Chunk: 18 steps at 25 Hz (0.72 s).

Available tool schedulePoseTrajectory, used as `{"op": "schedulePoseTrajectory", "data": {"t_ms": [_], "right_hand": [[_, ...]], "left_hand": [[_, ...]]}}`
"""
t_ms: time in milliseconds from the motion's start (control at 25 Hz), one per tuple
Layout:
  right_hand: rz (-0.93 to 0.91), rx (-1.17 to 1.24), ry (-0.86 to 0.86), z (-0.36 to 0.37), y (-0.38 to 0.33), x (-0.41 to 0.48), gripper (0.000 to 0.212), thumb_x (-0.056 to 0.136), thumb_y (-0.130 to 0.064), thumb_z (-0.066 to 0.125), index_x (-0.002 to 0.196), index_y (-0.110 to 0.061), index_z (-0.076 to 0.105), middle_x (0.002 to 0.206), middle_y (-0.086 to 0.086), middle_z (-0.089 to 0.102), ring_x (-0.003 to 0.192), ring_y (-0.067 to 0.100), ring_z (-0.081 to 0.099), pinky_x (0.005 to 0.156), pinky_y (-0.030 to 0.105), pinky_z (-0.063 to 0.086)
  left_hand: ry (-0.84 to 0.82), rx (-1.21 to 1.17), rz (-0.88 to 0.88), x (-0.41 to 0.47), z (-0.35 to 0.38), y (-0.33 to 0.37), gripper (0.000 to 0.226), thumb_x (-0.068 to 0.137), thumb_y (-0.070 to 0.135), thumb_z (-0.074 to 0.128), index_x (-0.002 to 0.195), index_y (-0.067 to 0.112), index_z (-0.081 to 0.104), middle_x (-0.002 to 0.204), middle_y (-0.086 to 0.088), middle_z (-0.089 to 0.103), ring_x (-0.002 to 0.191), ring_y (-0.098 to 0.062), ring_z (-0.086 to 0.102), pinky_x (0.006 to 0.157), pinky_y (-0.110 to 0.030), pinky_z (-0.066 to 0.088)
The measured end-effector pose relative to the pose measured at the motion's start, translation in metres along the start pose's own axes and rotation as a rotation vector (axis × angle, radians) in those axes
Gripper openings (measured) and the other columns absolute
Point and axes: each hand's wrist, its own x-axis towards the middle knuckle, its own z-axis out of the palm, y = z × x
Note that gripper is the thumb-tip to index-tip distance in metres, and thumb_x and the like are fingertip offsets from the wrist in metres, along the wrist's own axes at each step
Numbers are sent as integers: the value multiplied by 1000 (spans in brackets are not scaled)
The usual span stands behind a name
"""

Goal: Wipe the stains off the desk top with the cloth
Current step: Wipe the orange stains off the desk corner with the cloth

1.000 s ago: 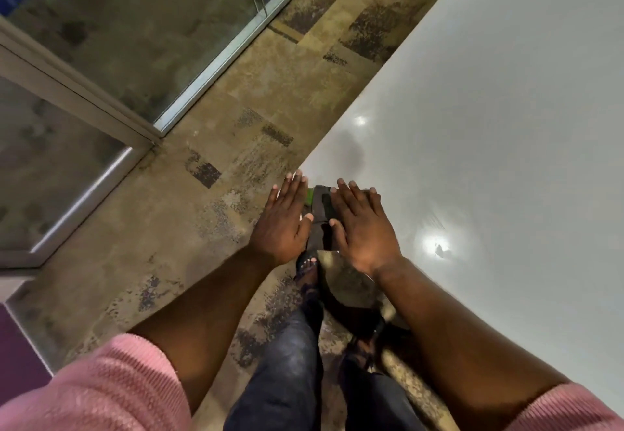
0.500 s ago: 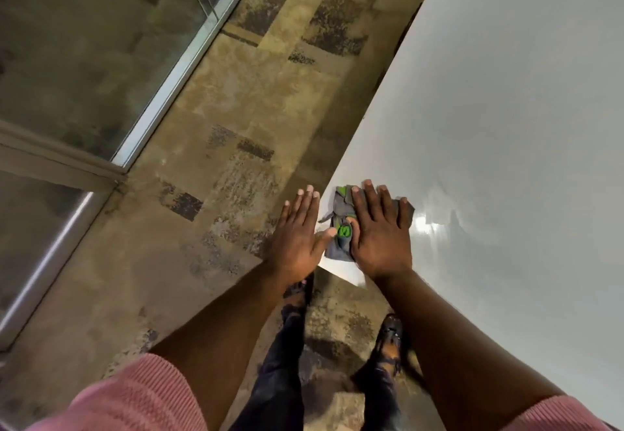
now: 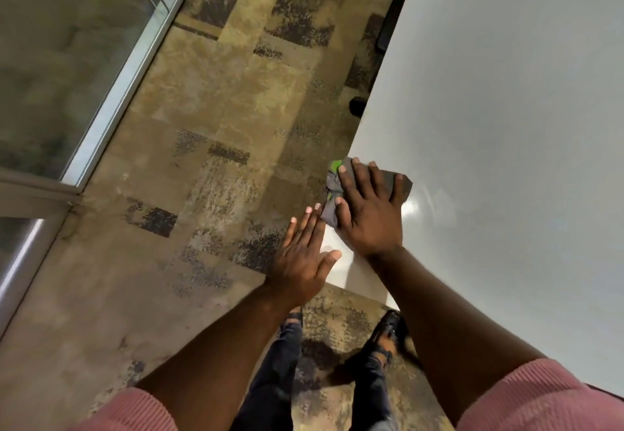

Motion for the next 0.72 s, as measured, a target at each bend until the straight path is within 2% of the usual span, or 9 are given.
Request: {"op": "schedulePoseTrajectory", "data": {"t_ms": [120,240,480,600,720], "right_hand": [[-2,-8,-17,8,-14,-22,61,107,-50,35,164,-31,27,174,-2,21,162,26,9,125,67,4],[36,-14,-29,8,-10,-6,59,108,-52,32,164,-34,26,173,-3,22,162,26,12,125,66,6],[138,53,-72,2,-1,45,58,110,-51,22,166,-36,18,175,-4,13,162,25,5,127,61,-2],[100,62,-86,-5,-5,21,60,109,-47,26,166,-31,21,175,-1,15,162,27,7,127,62,0],[78,93,-150,-14,-19,-44,61,109,-48,24,166,-29,18,175,-2,11,162,26,2,127,61,0]], "left_hand": [[30,-11,5,-2,-2,-6,78,106,63,13,163,9,18,173,-8,8,161,-18,1,131,-42,4],[42,21,21,3,-6,-12,78,107,61,16,161,4,25,172,-10,11,161,-22,5,131,-47,9],[-2,-13,-18,28,-23,-22,82,104,65,12,164,10,4,174,-5,-1,160,-14,-8,130,-40,-4],[-4,-2,0,32,-33,-16,79,105,62,13,164,11,1,174,-5,-4,160,-14,-10,130,-41,-4],[-9,25,29,33,-44,-1,73,107,58,15,164,15,1,174,-3,-3,160,-14,-10,130,-42,-5]]}}
